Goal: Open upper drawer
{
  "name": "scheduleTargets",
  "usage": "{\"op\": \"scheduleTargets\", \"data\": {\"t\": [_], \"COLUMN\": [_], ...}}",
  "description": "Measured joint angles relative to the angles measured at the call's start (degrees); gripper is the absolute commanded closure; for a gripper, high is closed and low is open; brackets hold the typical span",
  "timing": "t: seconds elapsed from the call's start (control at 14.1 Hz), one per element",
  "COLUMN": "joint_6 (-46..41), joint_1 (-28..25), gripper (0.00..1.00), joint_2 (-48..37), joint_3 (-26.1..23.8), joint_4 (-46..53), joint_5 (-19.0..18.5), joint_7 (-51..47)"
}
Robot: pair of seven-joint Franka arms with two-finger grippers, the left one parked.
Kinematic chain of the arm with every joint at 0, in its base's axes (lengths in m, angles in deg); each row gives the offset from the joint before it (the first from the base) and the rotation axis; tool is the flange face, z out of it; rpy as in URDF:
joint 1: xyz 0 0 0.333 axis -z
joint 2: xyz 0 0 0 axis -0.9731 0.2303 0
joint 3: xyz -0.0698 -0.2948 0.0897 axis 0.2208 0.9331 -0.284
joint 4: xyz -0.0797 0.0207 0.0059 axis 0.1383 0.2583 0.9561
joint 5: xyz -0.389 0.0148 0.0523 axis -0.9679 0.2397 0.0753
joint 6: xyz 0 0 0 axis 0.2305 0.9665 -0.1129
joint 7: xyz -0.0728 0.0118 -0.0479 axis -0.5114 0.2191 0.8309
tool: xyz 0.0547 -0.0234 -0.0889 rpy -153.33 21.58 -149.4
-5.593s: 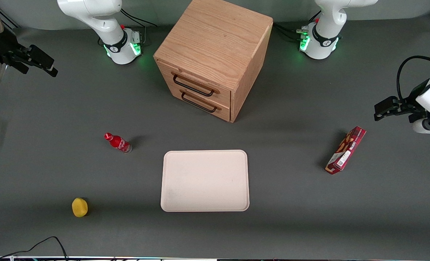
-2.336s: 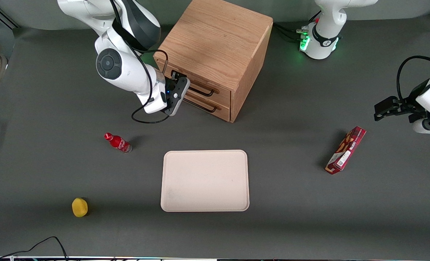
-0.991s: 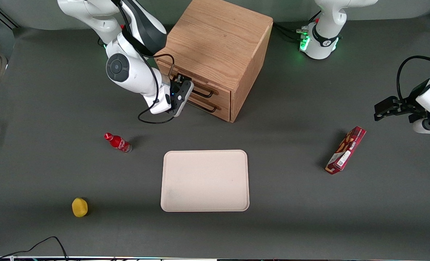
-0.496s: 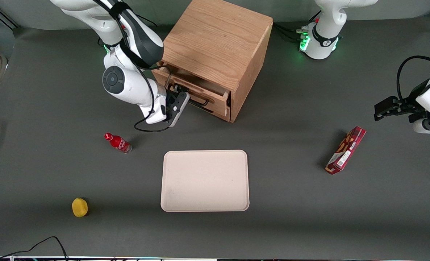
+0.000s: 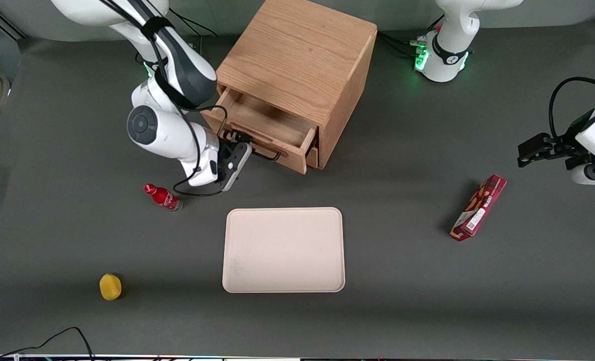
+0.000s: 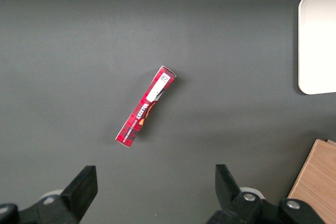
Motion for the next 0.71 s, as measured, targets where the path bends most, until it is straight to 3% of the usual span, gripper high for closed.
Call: {"op": "scheduleTargets", "data": {"t": [0.71], "joint_6": [-2.61], "joint_1": [-0.02], "gripper": [0.0], "joint_2": [4.91], "joint_3": [3.49], "joint_4": [7.07], "joint_5": [-2.42], "joint_7": [1.12]}}
